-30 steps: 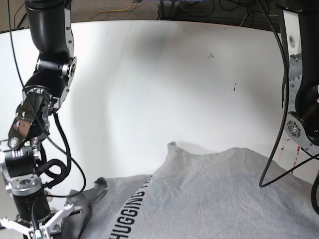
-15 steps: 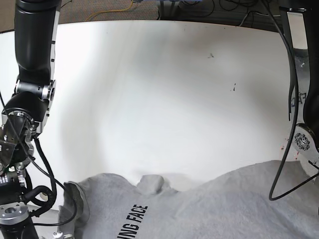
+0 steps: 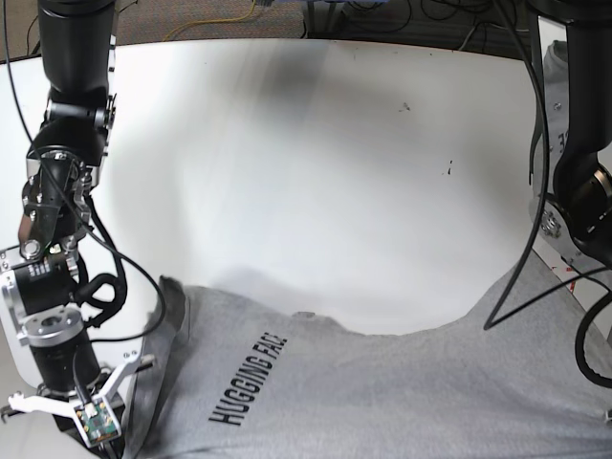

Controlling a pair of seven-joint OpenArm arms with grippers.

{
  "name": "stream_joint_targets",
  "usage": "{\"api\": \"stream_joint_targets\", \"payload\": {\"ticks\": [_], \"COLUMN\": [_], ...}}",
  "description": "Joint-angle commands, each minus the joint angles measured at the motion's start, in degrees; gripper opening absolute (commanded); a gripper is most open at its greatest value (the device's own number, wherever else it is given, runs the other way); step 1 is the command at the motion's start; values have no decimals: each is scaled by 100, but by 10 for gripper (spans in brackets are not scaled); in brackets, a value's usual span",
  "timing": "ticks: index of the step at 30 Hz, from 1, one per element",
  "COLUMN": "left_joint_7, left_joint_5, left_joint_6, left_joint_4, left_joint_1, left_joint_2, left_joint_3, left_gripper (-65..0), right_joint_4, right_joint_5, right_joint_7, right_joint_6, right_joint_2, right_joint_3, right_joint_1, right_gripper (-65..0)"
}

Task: Layout the t-shirt on the table in an organized manner, then fold the t-shirt properly
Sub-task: 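Pull the shirt apart between both grippers and lay it down spread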

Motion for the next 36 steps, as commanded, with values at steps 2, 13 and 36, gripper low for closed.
{"api": "stream_joint_targets", "payload": {"ticks": [2, 13, 36], "left_joint_7": [-131, -17, 154], "left_joint_5": [-232, -935, -2245], "left_joint_6": [-6, -6, -6], "left_joint_4": [435, 1560, 2079], "left_joint_1": [363, 2552, 6059], "left_joint_2": [-72, -160, -353], "left_joint_3": [13, -383, -1860], "left_gripper": [-650, -650, -650], "right_joint_4": [50, 50, 50], "right_joint_5": [-175, -175, -175], "right_joint_7": [65, 443, 469], "right_joint_6": [-117, 243, 973], "right_joint_2": [-12, -653, -2077], "right_joint_3": [373, 1384, 1903], "right_joint_1": [-493, -2436, -5003], "right_gripper": [-648, -648, -648]}}
